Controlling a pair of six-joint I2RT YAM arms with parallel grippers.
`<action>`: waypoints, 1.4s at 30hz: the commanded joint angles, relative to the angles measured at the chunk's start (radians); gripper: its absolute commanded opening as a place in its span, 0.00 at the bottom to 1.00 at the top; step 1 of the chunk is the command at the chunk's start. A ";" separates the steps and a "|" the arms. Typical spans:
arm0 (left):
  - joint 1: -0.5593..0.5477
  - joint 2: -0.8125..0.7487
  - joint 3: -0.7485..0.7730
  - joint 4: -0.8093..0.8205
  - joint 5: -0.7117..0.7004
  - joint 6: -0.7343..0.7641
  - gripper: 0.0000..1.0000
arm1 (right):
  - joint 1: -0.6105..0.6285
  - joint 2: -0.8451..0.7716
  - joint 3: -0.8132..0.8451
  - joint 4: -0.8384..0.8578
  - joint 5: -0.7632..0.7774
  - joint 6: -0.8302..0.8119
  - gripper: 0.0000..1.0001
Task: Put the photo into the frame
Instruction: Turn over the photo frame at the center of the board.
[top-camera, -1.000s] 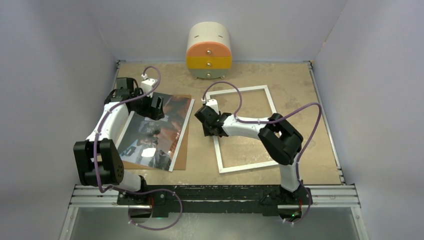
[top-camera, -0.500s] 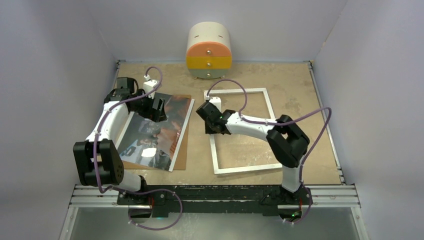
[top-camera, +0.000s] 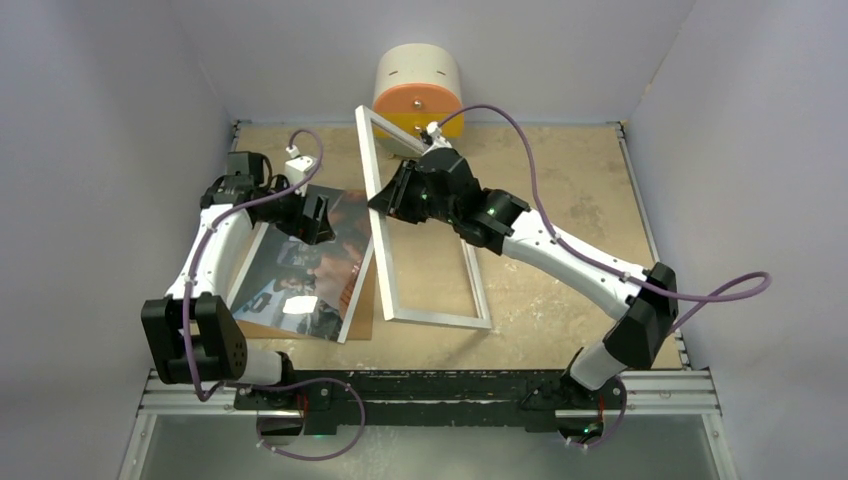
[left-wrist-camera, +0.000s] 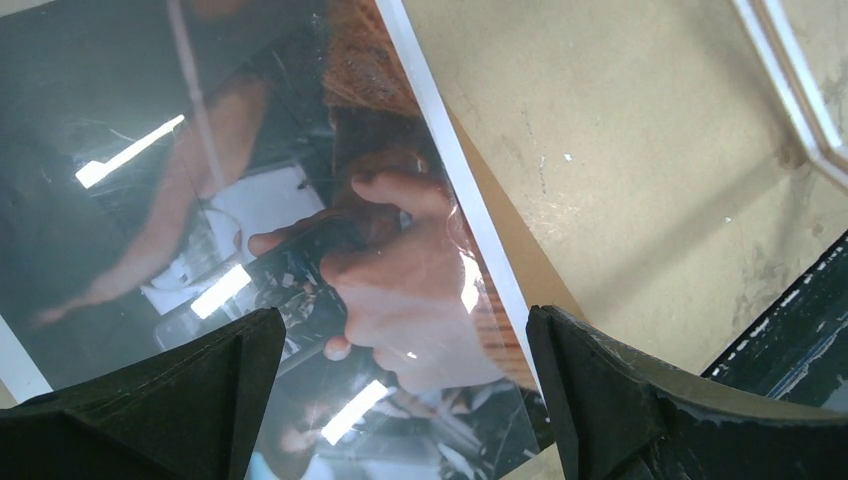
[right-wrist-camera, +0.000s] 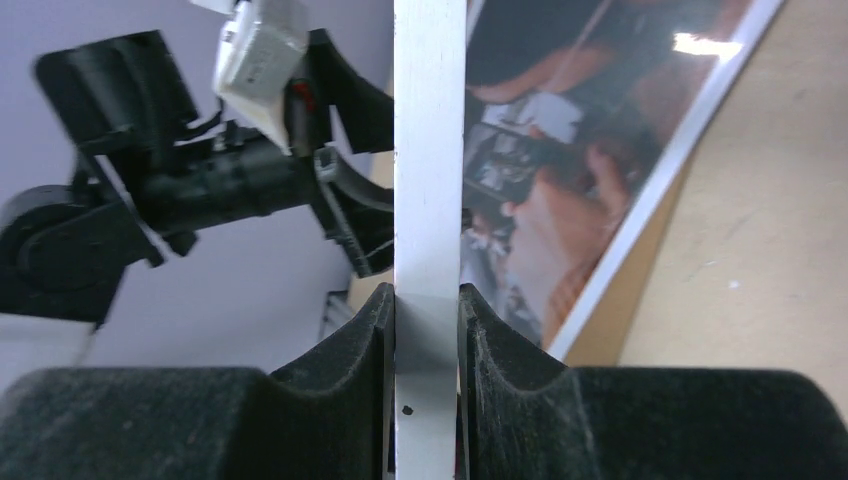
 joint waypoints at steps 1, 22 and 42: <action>-0.002 -0.052 0.051 -0.027 0.063 0.030 1.00 | -0.010 -0.054 0.020 0.109 -0.113 0.125 0.00; -0.153 -0.094 0.189 0.069 0.038 -0.102 1.00 | -0.247 -0.166 -0.290 0.546 -0.545 0.586 0.00; -0.539 0.223 0.474 0.136 -0.253 -0.134 1.00 | -0.621 -0.361 -0.355 -0.031 -0.650 0.146 0.67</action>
